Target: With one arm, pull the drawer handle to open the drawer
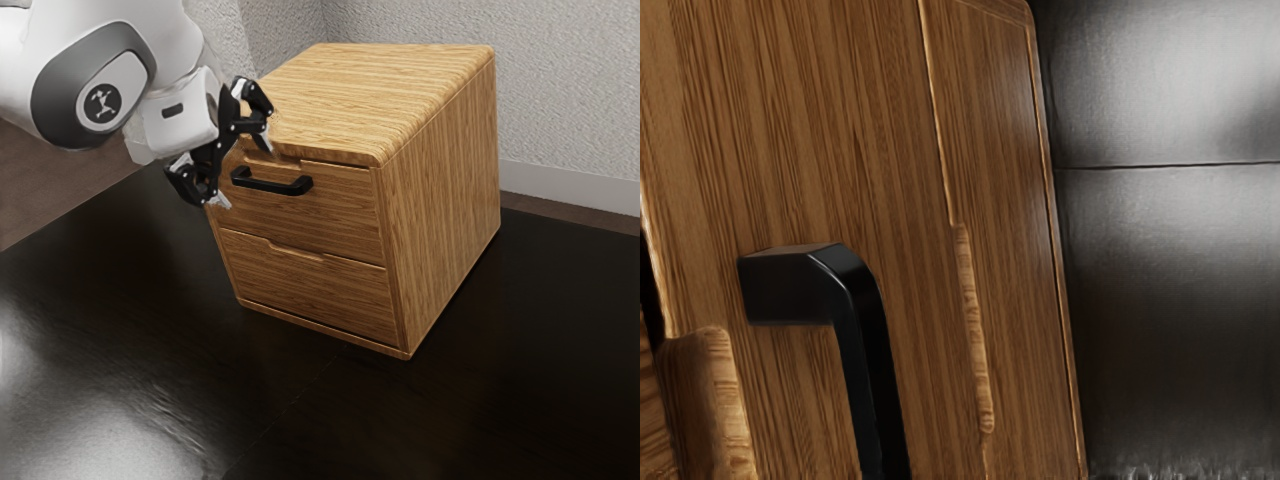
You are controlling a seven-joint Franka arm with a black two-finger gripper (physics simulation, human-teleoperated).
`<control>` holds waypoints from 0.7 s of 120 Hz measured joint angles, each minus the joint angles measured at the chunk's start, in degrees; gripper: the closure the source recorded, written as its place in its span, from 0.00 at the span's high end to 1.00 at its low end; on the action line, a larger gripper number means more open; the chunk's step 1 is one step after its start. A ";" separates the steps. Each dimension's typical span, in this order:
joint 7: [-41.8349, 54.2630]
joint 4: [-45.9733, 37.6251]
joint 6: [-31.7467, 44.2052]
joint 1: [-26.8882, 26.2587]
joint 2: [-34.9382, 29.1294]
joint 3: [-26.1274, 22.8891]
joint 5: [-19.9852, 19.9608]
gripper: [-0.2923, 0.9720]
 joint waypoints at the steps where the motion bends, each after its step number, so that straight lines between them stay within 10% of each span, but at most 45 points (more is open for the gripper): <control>1: 0.02 0.06 -0.03 0.03 0.03 0.02 0.00 0.75; 84: 0.79 -3.21 5.33 2.47 2.34 0.48 -0.62 0.59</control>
